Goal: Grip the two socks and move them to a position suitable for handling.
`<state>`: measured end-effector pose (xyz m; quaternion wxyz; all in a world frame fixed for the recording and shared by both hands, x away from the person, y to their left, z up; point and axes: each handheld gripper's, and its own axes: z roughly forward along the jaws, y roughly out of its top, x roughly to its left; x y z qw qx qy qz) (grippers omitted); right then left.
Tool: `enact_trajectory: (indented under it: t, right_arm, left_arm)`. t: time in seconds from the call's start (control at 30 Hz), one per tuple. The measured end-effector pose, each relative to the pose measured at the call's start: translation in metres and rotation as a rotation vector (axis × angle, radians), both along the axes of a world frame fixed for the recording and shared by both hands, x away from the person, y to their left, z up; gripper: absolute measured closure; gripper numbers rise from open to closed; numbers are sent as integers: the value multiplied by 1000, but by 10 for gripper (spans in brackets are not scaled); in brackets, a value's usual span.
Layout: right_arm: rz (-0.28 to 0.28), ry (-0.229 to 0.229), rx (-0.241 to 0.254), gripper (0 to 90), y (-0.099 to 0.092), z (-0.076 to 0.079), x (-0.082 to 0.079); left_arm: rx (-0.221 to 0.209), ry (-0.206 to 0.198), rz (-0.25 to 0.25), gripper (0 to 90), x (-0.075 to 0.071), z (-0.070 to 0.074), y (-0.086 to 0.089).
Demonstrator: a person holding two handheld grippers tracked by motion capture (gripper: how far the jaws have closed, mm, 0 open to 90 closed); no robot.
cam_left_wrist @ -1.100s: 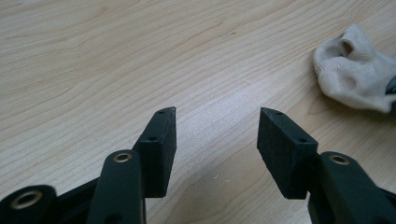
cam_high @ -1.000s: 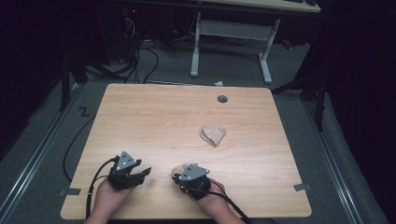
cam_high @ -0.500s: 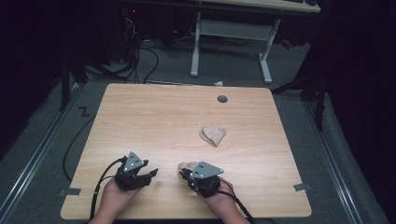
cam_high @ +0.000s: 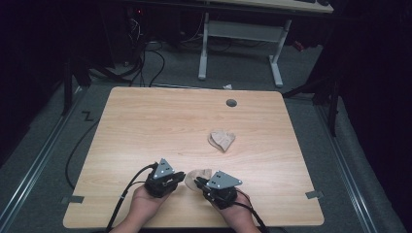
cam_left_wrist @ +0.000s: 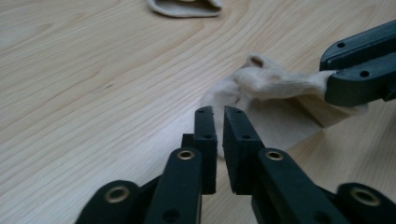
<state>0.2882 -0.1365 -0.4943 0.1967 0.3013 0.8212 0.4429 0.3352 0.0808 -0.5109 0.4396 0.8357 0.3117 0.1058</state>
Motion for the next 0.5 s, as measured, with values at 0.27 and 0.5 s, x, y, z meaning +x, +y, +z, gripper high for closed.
enact_trajectory:
  t: [0.27, 0.5]
  right_arm:
    - [-40, 1, -6, 829, -13, -2, -7]
    - [-85, 6, -6, 828, -25, -3, -10]
  left_arm:
    - [89, 26, -58, 860, 8, -15, -27]
    - [105, 34, -68, 858, 11, -17, -29]
